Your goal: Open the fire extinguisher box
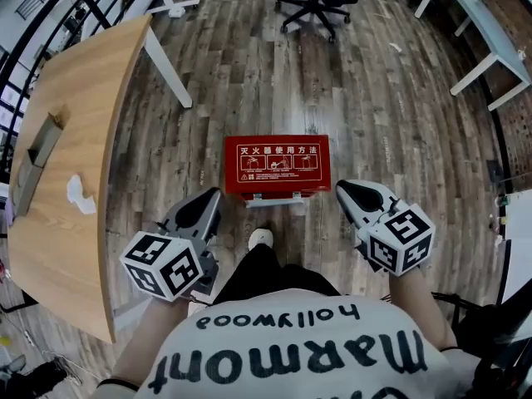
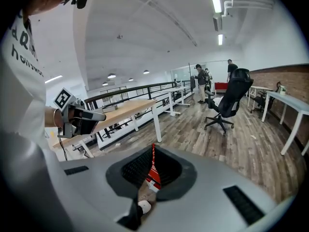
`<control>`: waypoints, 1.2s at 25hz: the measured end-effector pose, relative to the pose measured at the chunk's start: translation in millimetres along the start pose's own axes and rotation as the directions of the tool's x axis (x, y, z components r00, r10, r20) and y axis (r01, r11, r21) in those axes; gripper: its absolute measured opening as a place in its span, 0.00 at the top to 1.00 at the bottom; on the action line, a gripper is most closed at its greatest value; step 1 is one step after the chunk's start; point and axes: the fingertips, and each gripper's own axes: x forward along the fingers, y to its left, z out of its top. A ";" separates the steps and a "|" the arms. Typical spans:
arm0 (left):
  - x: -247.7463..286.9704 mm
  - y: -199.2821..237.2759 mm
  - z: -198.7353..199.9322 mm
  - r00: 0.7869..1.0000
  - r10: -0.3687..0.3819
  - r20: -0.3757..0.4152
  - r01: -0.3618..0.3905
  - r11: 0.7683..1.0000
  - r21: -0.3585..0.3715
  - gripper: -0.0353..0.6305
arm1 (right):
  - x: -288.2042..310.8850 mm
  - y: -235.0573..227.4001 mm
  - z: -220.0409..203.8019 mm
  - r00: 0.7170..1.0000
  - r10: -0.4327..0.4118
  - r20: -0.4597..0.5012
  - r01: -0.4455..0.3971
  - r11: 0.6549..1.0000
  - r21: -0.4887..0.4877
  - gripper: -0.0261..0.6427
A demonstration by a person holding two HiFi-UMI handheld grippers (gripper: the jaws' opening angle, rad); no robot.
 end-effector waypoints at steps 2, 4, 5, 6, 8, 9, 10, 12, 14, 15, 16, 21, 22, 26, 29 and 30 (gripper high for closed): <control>6.8 12.6 4.6 1.000 0.001 -0.013 -0.001 1.000 0.000 0.94 | 15.9 -1.8 5.1 1.000 0.009 -0.007 -0.009 1.000 0.007 0.94; 13.7 24.4 7.9 1.000 -0.001 -0.028 0.001 1.000 0.004 0.94 | 31.7 -2.9 10.2 1.000 0.018 -0.018 -0.018 1.000 0.006 0.94; 17.3 29.8 8.7 0.999 -0.004 -0.038 0.004 1.000 0.005 0.94 | 39.1 -4.0 12.6 1.000 0.019 -0.025 -0.019 1.000 0.004 0.94; 21.1 35.2 9.2 0.999 -0.007 -0.049 0.008 1.000 0.006 0.94 | 46.1 -5.5 14.8 0.999 0.018 -0.032 -0.018 1.000 0.002 0.94; 29.4 46.3 9.7 0.997 -0.016 -0.071 0.016 1.000 0.002 0.94 | 59.0 -8.8 19.7 0.999 0.018 -0.040 -0.017 1.000 0.016 0.94; 33.9 51.7 10.4 0.997 -0.021 -0.080 0.021 1.000 -0.002 0.94 | 64.3 -10.5 23.1 0.999 0.020 -0.036 -0.018 0.999 0.039 0.94; 38.7 56.6 11.4 0.996 -0.027 -0.089 0.026 1.000 -0.004 0.94 | 68.7 -12.6 27.0 0.999 0.021 -0.026 -0.020 0.997 0.069 0.94; 49.3 65.4 12.8 0.994 -0.038 -0.106 0.038 0.999 -0.001 0.94 | 75.4 -18.4 32.8 1.000 0.015 -0.006 -0.014 0.993 0.118 0.94; 61.7 73.3 12.1 0.992 -0.045 -0.120 0.046 0.999 0.004 0.94 | 81.6 -26.4 30.9 1.000 0.000 -0.014 0.002 0.992 0.124 0.94; 67.8 76.6 10.3 0.991 -0.047 -0.126 0.048 0.999 0.006 0.94 | 84.7 -30.0 27.2 1.000 -0.005 -0.029 0.009 0.993 0.116 0.94; 73.3 79.6 6.9 0.990 -0.049 -0.134 0.050 0.999 0.010 0.94 | 87.2 -32.7 22.3 0.999 -0.007 -0.047 0.012 0.994 0.108 0.94; 91.1 86.3 -34.3 0.976 -0.051 -0.210 0.062 0.997 0.047 0.94 | 93.5 -41.0 -10.4 0.993 0.012 -0.115 0.003 0.992 0.125 0.94; 95.4 86.1 -42.3 0.973 -0.051 -0.224 0.065 0.996 0.054 0.94 | 96.2 -46.3 -16.7 0.993 0.010 -0.121 0.007 0.991 0.137 0.94; 111.3 84.3 -70.0 0.962 -0.040 -0.269 0.067 0.994 0.090 0.94 | 112.0 -63.8 -38.3 0.989 0.005 -0.150 0.015 0.991 0.131 0.94; 120.4 80.4 -89.8 0.951 -0.010 -0.310 0.081 0.973 0.218 0.94 | 121.8 -58.0 -59.2 0.978 0.053 -0.201 -0.031 0.993 0.111 0.94; 125.0 78.0 -94.8 0.948 -0.008 -0.318 0.095 0.961 0.260 0.93 | 125.3 -56.8 -65.3 0.975 0.065 -0.213 -0.044 0.994 0.103 0.94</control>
